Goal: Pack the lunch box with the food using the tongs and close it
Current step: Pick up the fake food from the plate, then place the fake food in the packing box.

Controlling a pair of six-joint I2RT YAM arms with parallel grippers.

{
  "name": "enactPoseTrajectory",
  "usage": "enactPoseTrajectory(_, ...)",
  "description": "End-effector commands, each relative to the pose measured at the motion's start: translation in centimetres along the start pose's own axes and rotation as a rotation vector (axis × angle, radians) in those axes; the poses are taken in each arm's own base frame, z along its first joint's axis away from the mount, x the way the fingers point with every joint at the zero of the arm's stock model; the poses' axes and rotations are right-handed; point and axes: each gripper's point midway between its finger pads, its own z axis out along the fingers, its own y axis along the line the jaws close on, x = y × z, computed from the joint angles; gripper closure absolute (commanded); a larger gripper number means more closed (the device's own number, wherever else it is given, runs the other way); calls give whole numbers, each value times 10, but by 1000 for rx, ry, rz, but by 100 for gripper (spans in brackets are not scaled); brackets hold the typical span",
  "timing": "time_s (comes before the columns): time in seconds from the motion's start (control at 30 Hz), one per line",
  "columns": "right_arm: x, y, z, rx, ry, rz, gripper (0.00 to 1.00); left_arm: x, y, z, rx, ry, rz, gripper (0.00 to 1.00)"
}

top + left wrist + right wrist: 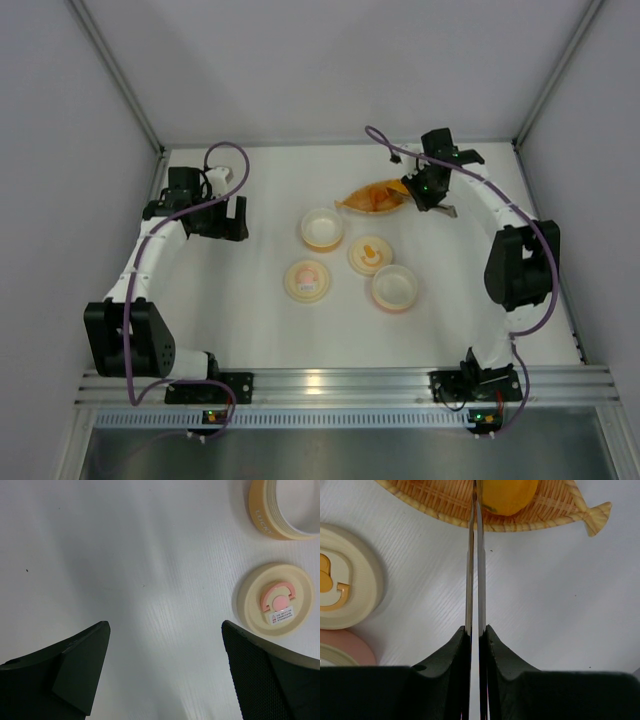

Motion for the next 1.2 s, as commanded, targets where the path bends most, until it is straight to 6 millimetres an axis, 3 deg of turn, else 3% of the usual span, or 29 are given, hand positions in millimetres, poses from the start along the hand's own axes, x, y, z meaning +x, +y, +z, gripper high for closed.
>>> enactPoseTrajectory(0.0,-41,-12,-41,77,-138,-52,100,-15,0,-5,-1,-41,21,2)
enactPoseTrajectory(0.3,-58,-13,-76,100,-210,-77,100,-16,0,-9,-8,-49,25,2)
enactPoseTrajectory(0.43,-57,2,-89,66,-224,-113,100,-17,2,-11,-23,-56,24,2)
enactPoseTrajectory(0.57,-60,36,-106,13,-260,-193,100,-21,-1,-14,-14,-70,21,2)
enactPoseTrajectory(0.7,-65,93,-125,-72,-308,-311,100,-24,-5,-15,5,-74,6,2)
enactPoseTrajectory(0.8,-67,128,-128,-119,-317,-373,100,-27,-8,-17,18,-83,-2,2)
enactPoseTrajectory(0.83,-67,136,-128,-129,-316,-380,100,-27,1,-19,3,-87,-22,2)
enactPoseTrajectory(1.0,-72,175,-119,-176,-310,-452,100,-25,5,-18,-4,-78,-35,2)
enactPoseTrajectory(1.17,-71,191,-96,-188,-279,-481,100,-22,7,-19,-10,-74,-36,2)
